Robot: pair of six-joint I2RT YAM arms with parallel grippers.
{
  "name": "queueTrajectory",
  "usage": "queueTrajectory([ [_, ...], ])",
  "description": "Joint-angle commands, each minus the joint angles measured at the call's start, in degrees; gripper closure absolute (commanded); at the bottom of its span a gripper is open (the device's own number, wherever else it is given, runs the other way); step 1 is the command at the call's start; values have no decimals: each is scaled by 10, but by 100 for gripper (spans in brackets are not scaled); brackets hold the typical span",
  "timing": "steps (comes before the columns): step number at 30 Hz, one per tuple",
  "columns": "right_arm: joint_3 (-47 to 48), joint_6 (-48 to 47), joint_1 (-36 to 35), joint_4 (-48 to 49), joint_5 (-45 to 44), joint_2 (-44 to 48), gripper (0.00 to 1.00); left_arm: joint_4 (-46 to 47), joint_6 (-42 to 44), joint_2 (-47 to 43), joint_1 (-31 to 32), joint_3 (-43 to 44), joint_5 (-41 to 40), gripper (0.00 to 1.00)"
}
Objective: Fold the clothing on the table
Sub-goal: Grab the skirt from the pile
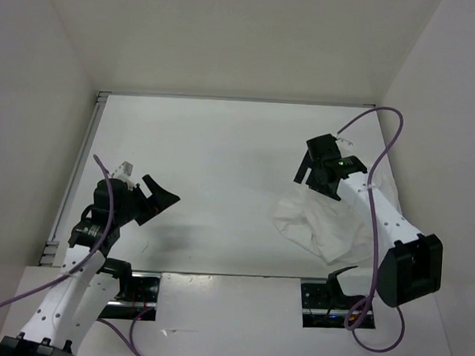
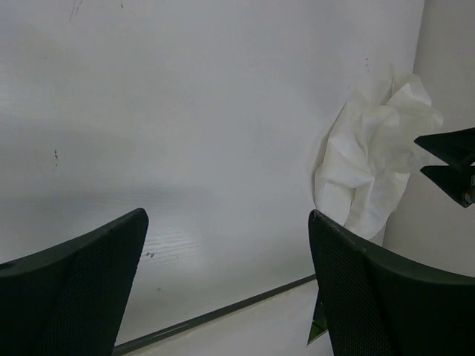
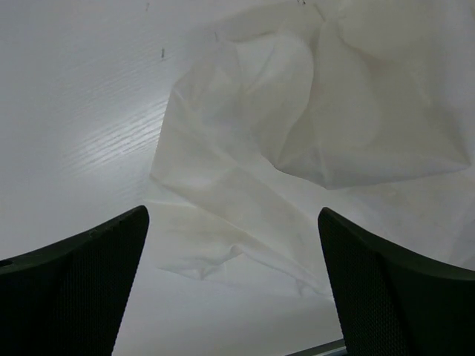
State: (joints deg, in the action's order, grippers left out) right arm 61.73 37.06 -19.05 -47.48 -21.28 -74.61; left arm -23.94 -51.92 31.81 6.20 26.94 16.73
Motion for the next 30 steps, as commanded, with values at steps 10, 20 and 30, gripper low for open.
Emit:
queueTrajectory([
  [10, 53, 45, 51, -13, -71, -102, 1, 44, 68, 77, -2, 73, 8, 4],
  [20, 30, 69, 80, -25, -97, -146, 22, 55, 68, 77, -2, 62, 24, 4],
  [30, 218, -29, 9, 6, 64, -79, 100, 60, 74, 71, -2, 62, 14, 19],
])
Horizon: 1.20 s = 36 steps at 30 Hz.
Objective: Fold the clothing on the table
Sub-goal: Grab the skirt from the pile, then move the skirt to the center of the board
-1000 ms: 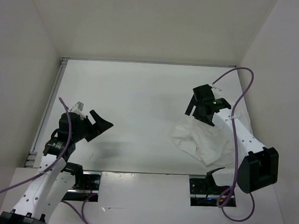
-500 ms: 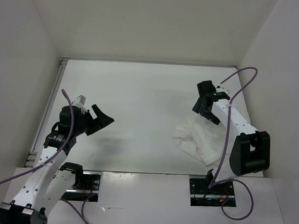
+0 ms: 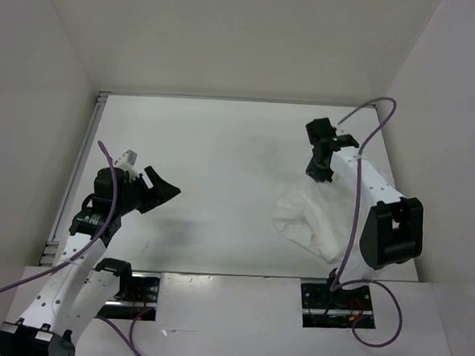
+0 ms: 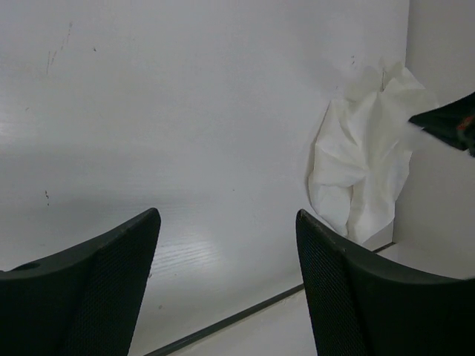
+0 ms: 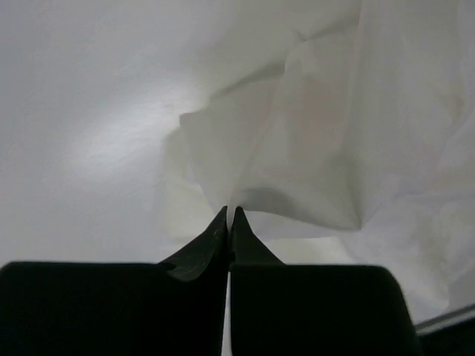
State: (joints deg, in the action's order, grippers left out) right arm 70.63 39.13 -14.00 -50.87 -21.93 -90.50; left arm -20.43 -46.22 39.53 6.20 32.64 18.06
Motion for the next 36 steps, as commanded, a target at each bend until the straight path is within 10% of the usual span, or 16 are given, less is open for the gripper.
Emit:
queueTrajectory([
  [1, 159, -59, -56, 40, 82, 94, 100, 25, 17, -6, -2, 5, 0, 19],
  [6, 290, -101, -74, 36, 139, 135, 100, 25, 17, -1, -2, 5, 0, 19],
  [26, 300, -147, -148, 141, 197, 277, 100, 25, 17, 32, -2, 5, -5, 19],
  [36, 356, -161, -148, 161, 168, 43, 100, 25, 17, 42, -2, 5, -15, 19],
])
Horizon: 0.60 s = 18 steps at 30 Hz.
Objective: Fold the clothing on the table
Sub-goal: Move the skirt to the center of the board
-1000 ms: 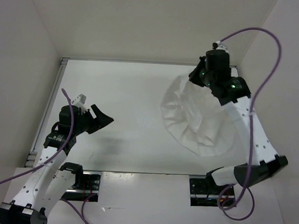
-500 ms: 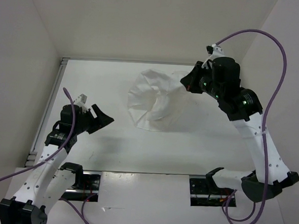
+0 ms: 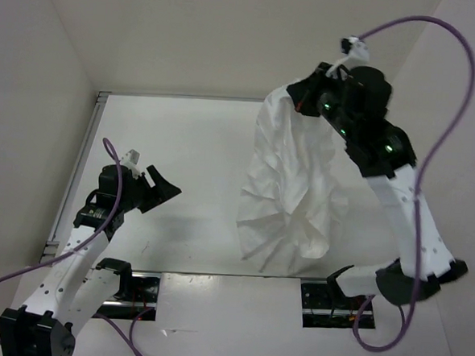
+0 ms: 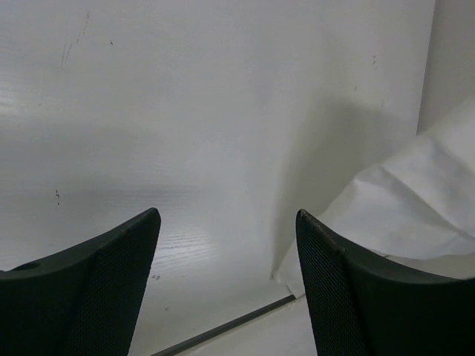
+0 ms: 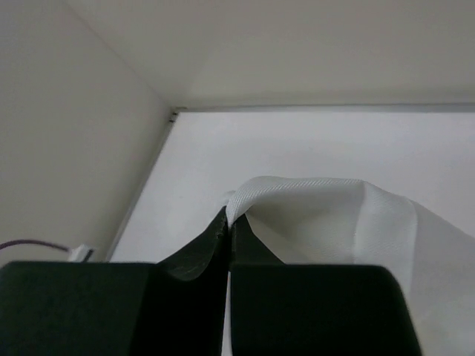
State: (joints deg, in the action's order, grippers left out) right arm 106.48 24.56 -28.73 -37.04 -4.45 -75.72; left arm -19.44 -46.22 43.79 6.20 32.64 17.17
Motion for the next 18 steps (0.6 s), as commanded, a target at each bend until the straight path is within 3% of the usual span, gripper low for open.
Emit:
queueTrajectory([
  [1, 3, -15, -1, 28, -14, -165, 100, 15, 17, 0, -7, 5, -6, 19],
  [4, 21, -28, -1, 43, -42, -256, 97, 15, 17, 0, -7, 5, -13, 19],
  [5, 57, -33, -1, 31, -56, -314, 67, 15, 17, 0, -7, 5, -13, 19],
  [6, 78, -39, -1, 21, -70, -339, 51, 15, 17, 0, -7, 5, -13, 19],
  [9, 145, -58, -1, -32, -117, -379, 37, 15, 17, 5, -7, 5, -13, 19],
  [13, 124, -79, -1, -86, -132, -335, 26, 15, 17, 5, -7, 5, -13, 19],
  [18, -52, -86, -1, -109, -101, -229, 26, 15, 11, 10, -7, 5, -7, 19],
])
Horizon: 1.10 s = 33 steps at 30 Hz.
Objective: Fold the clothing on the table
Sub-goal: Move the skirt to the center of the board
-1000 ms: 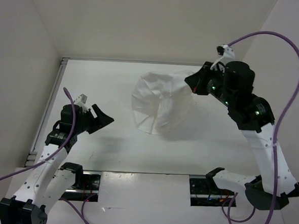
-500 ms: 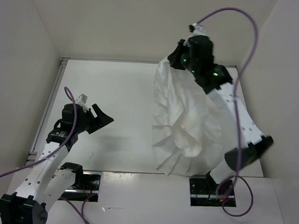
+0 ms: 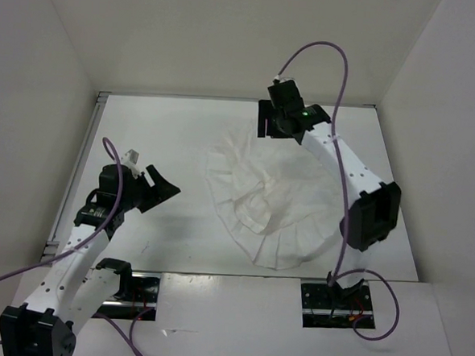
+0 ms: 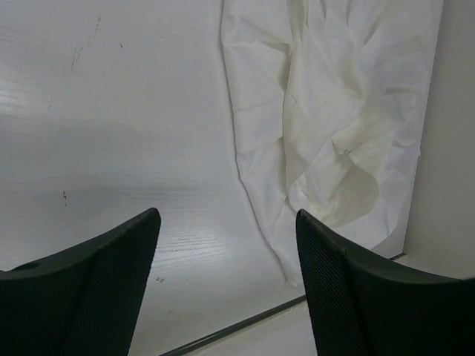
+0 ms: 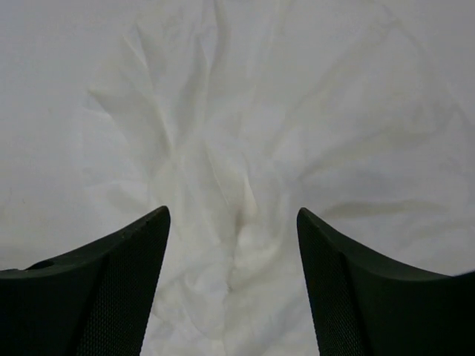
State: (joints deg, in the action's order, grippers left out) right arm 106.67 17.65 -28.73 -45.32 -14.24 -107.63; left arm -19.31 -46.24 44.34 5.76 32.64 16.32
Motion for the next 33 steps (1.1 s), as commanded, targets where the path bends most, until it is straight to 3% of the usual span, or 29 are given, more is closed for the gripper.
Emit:
queueTrajectory([
  [1, -123, -22, -6, -17, -4, 108, 26, 19, 12, 5, -3, 5, 7, 19],
  [5, -240, -9, -6, -8, -12, 150, 26, 47, 30, 75, -3, 14, 59, 21],
  [7, -247, 14, -6, -27, -12, 143, 26, 56, 46, 142, 24, 42, 67, 41],
  [9, -254, 28, -6, -33, -20, 143, 26, 70, 52, 194, 52, 65, 82, 50],
  [12, -261, 46, -12, -40, -56, 138, 26, 75, 71, 319, 126, 145, 87, 47],
  [16, -254, 65, -12, -58, -85, 121, 26, 89, 78, 441, 232, 249, 75, 26],
  [24, -260, 86, -12, -64, -98, 144, 26, 55, 59, 586, 323, 344, -35, 27],
  [30, -271, 92, -7, -64, -83, 171, 26, 2, 33, 584, 342, 357, -181, 37],
  [33, -277, 85, -2, -59, -64, 176, 26, -5, 27, 584, 342, 350, -210, 41],
])
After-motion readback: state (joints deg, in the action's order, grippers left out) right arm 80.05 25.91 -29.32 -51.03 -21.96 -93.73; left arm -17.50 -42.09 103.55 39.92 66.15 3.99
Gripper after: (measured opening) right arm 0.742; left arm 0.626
